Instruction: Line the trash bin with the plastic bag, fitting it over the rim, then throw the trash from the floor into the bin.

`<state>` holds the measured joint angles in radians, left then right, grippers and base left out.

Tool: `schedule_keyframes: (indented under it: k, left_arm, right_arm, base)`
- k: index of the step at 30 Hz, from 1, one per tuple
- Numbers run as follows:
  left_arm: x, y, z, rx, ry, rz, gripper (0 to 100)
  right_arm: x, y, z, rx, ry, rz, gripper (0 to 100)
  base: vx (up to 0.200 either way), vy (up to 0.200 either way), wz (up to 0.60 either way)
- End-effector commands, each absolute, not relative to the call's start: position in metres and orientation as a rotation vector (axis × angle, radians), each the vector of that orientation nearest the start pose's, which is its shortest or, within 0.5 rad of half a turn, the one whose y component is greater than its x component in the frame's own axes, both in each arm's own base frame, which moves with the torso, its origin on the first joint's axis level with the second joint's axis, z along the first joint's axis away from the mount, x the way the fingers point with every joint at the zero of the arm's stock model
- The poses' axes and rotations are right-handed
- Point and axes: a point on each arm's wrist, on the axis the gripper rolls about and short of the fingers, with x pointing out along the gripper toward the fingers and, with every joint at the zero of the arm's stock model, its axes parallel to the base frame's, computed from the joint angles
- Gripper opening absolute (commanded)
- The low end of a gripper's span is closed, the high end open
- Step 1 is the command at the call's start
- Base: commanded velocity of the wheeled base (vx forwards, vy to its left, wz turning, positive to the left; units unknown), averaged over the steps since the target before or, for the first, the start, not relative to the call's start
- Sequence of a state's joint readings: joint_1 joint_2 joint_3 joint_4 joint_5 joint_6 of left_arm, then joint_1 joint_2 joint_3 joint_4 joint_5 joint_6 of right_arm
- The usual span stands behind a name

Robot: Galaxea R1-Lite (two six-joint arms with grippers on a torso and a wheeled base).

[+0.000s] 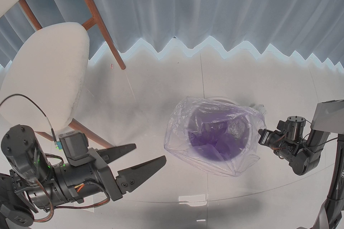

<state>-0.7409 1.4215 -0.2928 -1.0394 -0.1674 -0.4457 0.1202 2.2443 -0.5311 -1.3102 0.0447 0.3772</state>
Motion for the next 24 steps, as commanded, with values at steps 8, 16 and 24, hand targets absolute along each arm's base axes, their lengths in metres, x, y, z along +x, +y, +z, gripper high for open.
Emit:
schedule_keyframes:
  k: [8,16,24]
  left_arm:
    - [0.192,-0.206,0.072,-0.783,0.787,-0.684,100]
    - [0.209,-0.215,0.033,-0.894,0.786,-0.573,100]
    - [0.224,-0.219,-0.001,-0.952,0.757,-0.489,100]
  right_arm:
    - [0.325,0.04,0.016,0.395,0.398,0.085,0]
    - [0.323,0.039,0.016,0.417,0.393,0.08,0]
    - [0.32,0.037,0.013,0.423,0.386,0.077,0]
  base:
    - [0.0,0.0,0.0]
    - [0.0,0.0,0.0]
    - [0.0,0.0,0.0]
